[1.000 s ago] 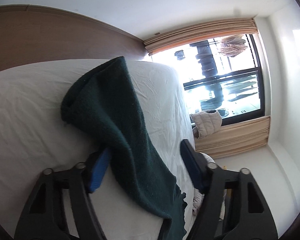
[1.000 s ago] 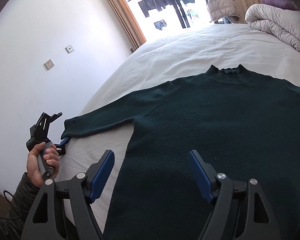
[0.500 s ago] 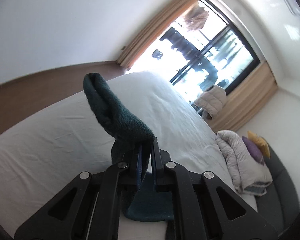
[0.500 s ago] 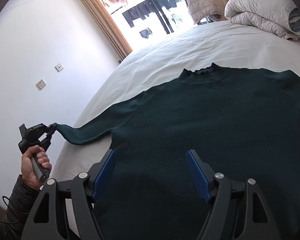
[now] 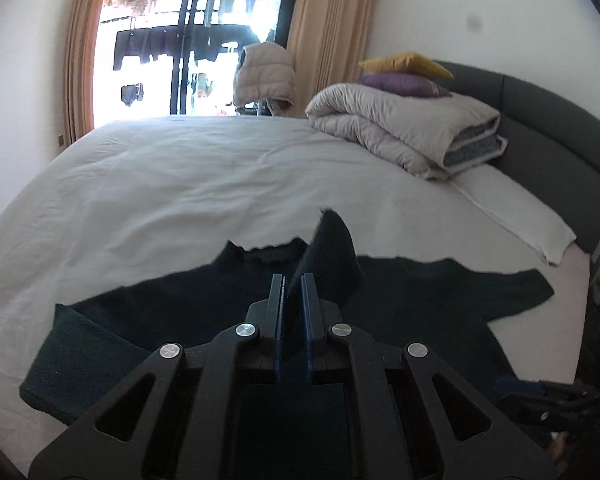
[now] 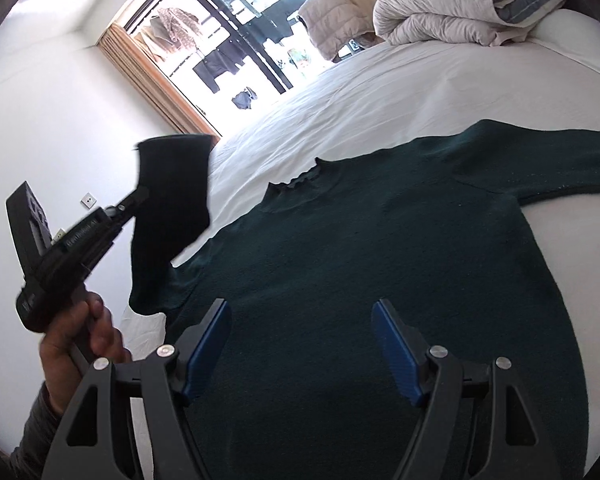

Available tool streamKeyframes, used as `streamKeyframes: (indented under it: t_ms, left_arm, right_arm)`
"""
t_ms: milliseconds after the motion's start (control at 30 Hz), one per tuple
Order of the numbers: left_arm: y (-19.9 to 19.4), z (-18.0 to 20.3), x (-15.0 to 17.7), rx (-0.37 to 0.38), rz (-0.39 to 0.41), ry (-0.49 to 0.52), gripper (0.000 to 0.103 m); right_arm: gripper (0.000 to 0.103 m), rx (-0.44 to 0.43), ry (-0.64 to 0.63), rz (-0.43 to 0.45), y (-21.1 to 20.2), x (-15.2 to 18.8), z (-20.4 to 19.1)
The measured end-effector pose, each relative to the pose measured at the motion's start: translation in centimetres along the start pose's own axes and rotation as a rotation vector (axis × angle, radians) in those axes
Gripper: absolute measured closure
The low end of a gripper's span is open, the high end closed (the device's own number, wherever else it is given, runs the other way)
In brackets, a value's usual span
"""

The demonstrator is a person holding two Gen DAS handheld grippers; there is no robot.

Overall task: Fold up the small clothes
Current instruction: 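Fold the held sleeve across the sweater body with the left gripper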

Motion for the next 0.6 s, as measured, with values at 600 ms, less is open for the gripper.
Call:
streamKeyframes:
  t_ms: [600]
  left_arm:
    - [-8.4,-3.8,9.4,-0.081,-0.086,-0.013,0.096]
  right_arm:
    - [0.015,-0.095,0.251,-0.303,12.2,-1.1,2.5]
Point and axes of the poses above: each gripper's, at about its wrist camera, not at the fingertips, and y roughly the way its jaws point, z to its right, x to its underside, the point moved 8 cm from there along y, roughly the way its jaws point, and after that the axes turned 2 degrees about -y, right-handed, at the moved point
